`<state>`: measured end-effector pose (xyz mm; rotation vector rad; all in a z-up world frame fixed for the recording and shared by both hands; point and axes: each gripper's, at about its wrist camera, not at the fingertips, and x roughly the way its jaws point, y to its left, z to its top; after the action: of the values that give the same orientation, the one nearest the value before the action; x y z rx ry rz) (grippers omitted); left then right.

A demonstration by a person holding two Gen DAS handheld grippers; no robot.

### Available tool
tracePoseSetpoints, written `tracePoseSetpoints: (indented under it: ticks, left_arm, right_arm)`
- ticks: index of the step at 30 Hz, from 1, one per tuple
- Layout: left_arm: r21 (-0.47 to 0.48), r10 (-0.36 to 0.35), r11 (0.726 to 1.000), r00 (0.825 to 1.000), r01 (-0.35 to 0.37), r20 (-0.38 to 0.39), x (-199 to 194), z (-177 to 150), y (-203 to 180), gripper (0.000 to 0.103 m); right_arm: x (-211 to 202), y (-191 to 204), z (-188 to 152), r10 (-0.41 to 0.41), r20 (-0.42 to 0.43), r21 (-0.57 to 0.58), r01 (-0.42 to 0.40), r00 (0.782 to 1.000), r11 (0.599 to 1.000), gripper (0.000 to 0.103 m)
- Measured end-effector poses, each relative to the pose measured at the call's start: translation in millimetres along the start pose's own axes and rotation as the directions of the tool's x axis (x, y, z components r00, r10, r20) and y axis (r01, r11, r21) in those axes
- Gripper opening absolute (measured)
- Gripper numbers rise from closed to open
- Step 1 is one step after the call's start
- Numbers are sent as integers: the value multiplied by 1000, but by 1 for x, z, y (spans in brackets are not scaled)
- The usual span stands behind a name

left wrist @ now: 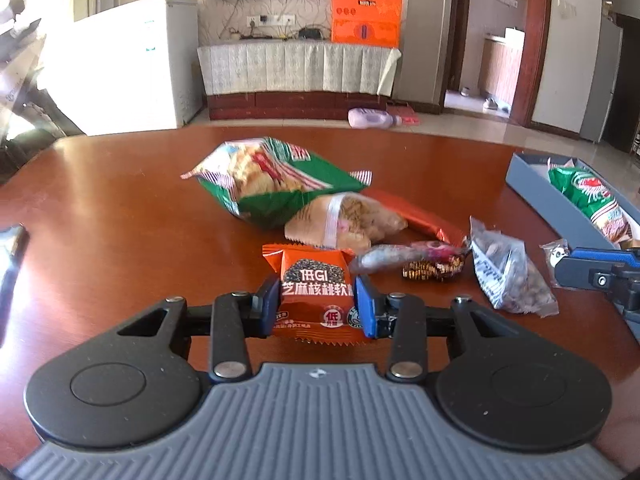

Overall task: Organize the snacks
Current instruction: 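Grasp the orange HGI packet with the left tool while the right tool grips the clear candy bag, then carry the orange packet in the left tool and the candy bag in the right tool to the box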

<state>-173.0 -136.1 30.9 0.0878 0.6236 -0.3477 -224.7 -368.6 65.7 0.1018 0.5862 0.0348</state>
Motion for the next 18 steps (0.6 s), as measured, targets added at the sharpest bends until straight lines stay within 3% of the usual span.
tracePoseSetpoints:
  ticks: [18]
  left_arm:
    - [41,-62,997,997,60,42,-7,20,-50,45]
  right_arm:
    - [-23,-18,3,-7,51,15,7,999,1000,21]
